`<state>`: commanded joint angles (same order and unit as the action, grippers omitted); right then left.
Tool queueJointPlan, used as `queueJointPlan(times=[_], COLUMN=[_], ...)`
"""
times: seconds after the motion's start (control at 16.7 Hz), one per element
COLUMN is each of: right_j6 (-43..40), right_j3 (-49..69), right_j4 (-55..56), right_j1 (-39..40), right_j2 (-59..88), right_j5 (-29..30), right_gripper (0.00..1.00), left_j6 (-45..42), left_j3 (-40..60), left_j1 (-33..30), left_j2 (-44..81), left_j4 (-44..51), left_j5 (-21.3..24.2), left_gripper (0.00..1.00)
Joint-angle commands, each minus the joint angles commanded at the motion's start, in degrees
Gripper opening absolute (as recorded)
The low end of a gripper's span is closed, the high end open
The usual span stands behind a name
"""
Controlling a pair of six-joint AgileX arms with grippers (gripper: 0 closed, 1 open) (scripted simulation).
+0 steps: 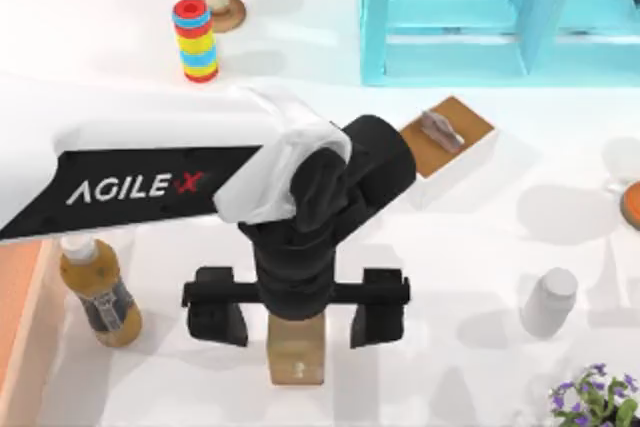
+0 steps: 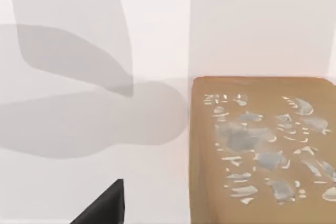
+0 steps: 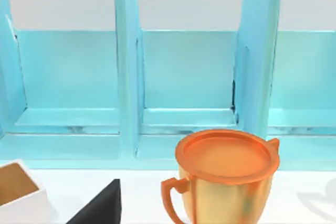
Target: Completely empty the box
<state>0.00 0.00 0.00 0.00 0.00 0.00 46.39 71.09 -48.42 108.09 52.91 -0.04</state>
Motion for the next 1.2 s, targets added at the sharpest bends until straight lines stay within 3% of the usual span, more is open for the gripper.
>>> queueJointPlan(times=[0.42, 0.84, 1.02, 1.2], right_j6=[0.0, 0.0, 0.0, 0.0], right_j3=[0.0, 0.0, 0.0, 0.0], right_j4=[0.0, 0.0, 0.0, 0.0], right_j1=[0.0, 0.0, 0.0, 0.0], right_j2=[0.0, 0.0, 0.0, 0.0], right_j5=[0.0, 0.0, 0.0, 0.0], right_gripper=[1.0, 1.0, 1.0, 1.0], left_j6=[0.1, -0.5, -5.8, -16.0], left_j3=[8.9, 10.0, 12.7, 16.3], left_j1=[-0.1, 0.7, 5.9, 15.9], left_j2=[-4.0, -3.9, -2.6, -1.0], left_j4=[12.9, 14.1, 15.5, 17.7], left_j5=[0.0, 0.0, 0.0, -0.1], left_gripper=[1.0, 1.0, 1.0, 1.0])
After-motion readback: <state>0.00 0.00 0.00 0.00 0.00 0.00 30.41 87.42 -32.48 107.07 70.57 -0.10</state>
